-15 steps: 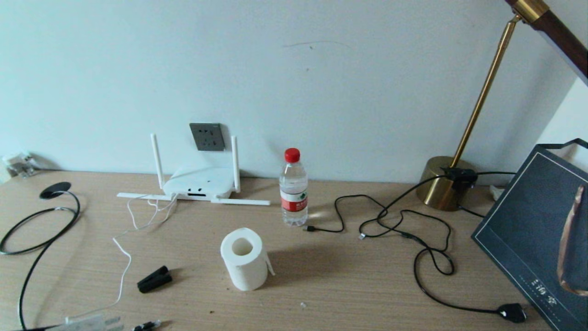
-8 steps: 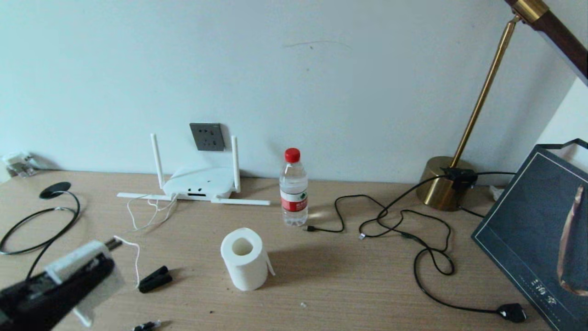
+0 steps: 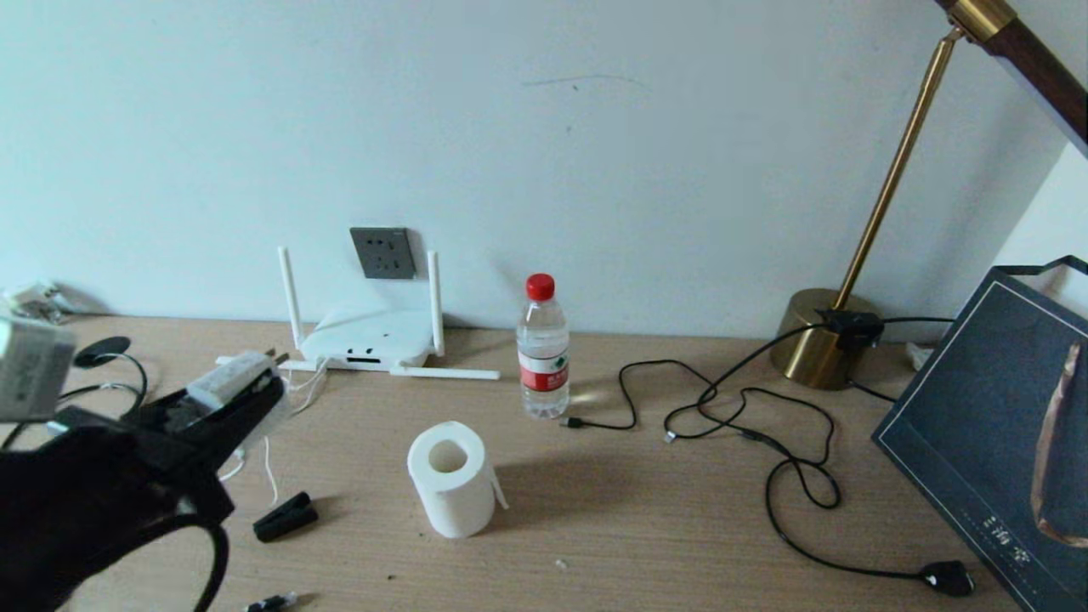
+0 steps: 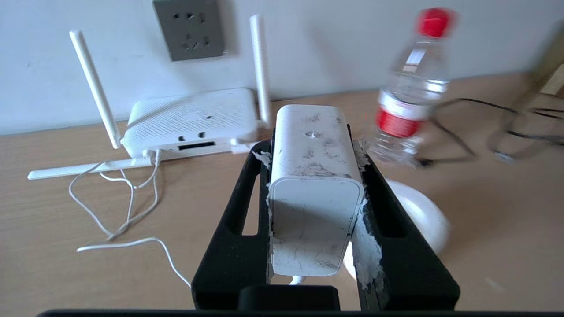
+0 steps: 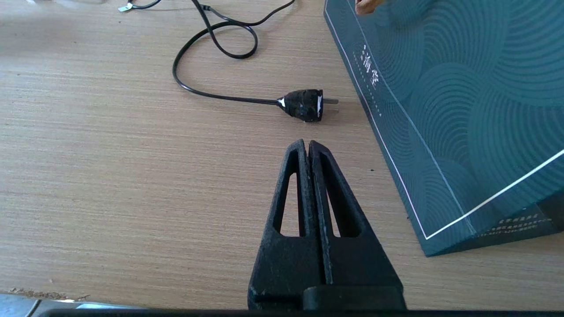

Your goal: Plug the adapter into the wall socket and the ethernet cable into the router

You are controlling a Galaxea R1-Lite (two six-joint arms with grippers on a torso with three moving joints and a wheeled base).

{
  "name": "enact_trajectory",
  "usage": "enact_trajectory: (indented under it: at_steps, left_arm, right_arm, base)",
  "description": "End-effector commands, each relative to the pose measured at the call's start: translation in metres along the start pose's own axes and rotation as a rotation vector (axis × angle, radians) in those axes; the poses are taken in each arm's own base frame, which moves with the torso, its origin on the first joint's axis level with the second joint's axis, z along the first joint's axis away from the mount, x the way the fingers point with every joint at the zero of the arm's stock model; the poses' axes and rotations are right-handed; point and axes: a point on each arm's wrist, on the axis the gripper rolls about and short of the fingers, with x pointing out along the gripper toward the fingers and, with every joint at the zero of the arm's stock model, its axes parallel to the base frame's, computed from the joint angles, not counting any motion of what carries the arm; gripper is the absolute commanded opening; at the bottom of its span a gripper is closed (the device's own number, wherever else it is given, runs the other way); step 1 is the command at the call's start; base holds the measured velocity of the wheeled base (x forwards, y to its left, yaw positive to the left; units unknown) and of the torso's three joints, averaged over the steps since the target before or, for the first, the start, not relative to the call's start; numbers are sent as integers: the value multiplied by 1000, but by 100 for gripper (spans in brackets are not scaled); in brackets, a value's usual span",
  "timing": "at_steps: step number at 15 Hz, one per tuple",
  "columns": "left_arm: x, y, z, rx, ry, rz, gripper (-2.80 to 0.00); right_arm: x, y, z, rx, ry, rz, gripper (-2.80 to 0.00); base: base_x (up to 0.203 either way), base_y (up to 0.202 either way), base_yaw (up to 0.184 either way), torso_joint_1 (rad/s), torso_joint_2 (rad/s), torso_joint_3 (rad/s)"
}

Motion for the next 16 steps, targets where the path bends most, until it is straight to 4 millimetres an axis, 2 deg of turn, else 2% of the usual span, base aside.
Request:
enact_trajectory:
  at_steps: [1,4,6,7,11,13,16]
  left_arm:
    - [56,-3,-26,6,98,21,-280]
    - [111,4,-40,-1,66,62,-280]
    - [142,21,-47,-4,15,120,-280]
    - [153,30,-44,-2,-37,129,-280]
    - [163,56,-45,19,-101,94,-280]
    - [174,68,-54,32,-154,93,-280]
    - [186,73,-73,22,-149,92,-280]
  right_arm:
    - [0,0,0,-1,2,0,-280]
    - [0,0,0,0,3,0,-280]
    - [0,0,0,0,1,0,-280]
    - [0,0,0,-1,3,0,-280]
    - [0,0,0,0,1,0,-280]
    - [0,0,0,0,1,0,-280]
    - [0,0,0,0,1,0,-280]
  base:
    - [0,0,0,0,0,0]
    - [0,0,0,0,0,0]
    - [0,0,0,0,0,0]
    - [0,0,0,0,0,0]
    - [0,0,0,0,0,0]
    - [0,0,0,0,0,0]
    - [0,0,0,0,0,0]
